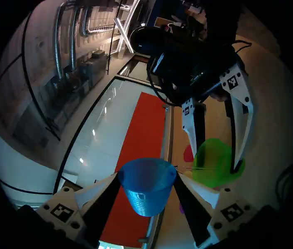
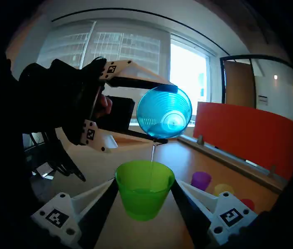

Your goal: Pour water

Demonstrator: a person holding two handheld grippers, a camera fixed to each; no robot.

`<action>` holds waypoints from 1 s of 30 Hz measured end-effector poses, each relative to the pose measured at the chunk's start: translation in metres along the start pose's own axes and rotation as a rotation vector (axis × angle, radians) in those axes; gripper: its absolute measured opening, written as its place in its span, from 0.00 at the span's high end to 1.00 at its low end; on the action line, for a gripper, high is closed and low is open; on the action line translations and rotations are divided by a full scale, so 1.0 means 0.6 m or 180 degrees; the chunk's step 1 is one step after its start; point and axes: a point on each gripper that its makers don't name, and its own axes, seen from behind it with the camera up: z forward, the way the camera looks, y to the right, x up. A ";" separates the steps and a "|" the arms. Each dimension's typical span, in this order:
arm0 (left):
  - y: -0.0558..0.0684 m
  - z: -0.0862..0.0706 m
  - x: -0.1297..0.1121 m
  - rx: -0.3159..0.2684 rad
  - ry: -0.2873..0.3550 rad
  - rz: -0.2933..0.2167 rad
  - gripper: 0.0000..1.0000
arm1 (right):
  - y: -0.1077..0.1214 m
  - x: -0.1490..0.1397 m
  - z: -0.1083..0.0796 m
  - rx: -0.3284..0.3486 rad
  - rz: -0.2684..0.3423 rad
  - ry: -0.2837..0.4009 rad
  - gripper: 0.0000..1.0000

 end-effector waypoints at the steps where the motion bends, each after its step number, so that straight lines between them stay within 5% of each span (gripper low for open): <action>1: -0.001 0.000 0.000 0.0001 0.0001 0.0002 0.13 | 0.000 0.000 0.000 0.0000 -0.0001 0.0001 0.09; 30: -0.012 0.000 0.007 0.0012 0.0033 0.0133 0.13 | 0.004 0.001 -0.004 -0.0016 -0.0022 0.0012 0.09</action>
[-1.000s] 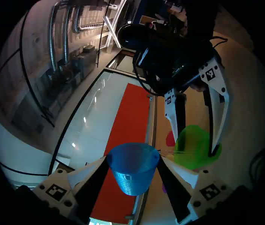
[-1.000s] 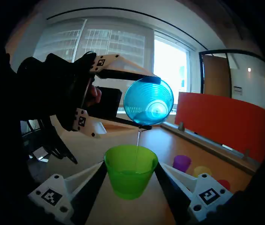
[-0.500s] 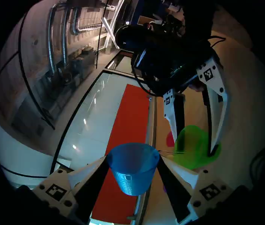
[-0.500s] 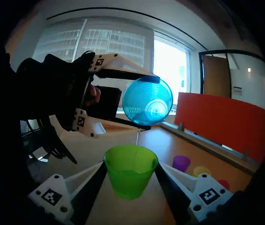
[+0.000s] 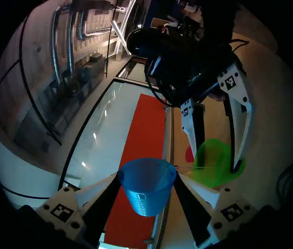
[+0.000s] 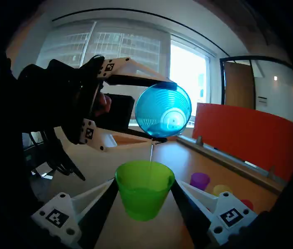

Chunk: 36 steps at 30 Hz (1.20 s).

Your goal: Pour water

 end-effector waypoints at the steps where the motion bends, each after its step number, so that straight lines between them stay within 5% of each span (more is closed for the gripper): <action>1: 0.000 0.000 0.000 0.0000 -0.0002 0.0004 0.13 | 0.000 0.000 0.000 0.0001 -0.0001 0.0001 0.09; 36: -0.006 -0.006 0.004 0.0021 -0.0014 0.0193 0.13 | 0.000 0.005 0.004 -0.0005 -0.0018 0.0031 0.09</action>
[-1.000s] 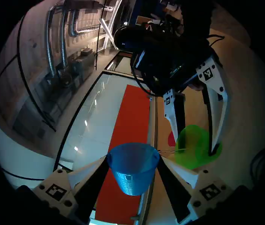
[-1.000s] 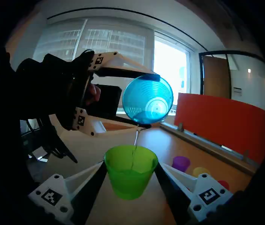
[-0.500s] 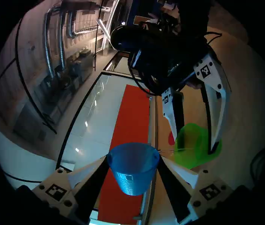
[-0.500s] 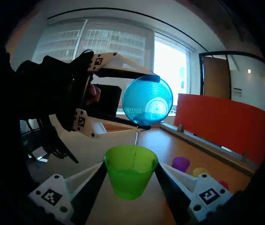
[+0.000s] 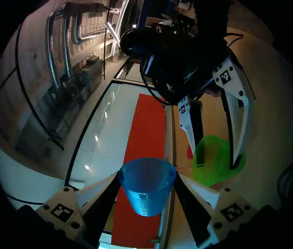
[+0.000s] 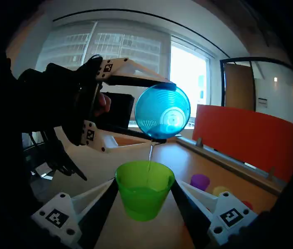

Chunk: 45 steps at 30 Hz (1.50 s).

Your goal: Pour water

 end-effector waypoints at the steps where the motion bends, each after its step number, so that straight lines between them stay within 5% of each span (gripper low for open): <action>1: 0.000 0.000 0.001 0.0000 0.0001 0.0002 0.13 | 0.000 0.000 0.000 0.0000 0.0000 0.0000 0.09; 45: -0.005 0.000 0.007 0.0017 0.0025 0.0101 0.13 | 0.000 0.004 -0.001 -0.0020 -0.0011 0.0020 0.09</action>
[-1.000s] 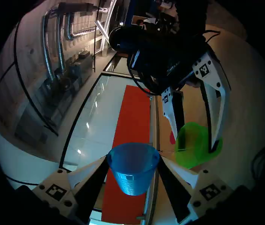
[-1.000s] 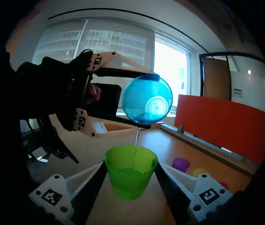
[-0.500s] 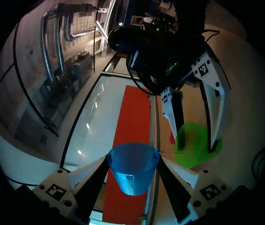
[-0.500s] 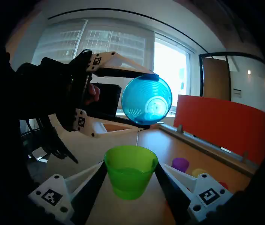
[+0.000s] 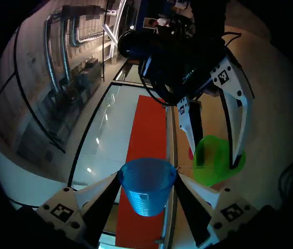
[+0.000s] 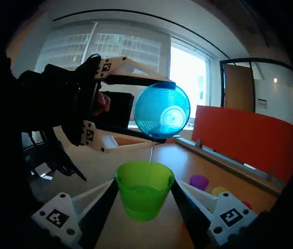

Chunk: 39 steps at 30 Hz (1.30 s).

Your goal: Pour water

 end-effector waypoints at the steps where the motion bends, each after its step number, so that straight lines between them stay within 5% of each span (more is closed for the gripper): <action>1: 0.000 0.000 0.000 -0.0002 0.0000 0.0006 0.13 | 0.000 0.000 0.000 -0.0002 0.0001 0.0000 0.09; 39: 0.000 -0.001 0.001 0.0004 -0.0012 0.0207 0.13 | 0.000 0.003 -0.001 -0.0007 0.0000 0.0016 0.09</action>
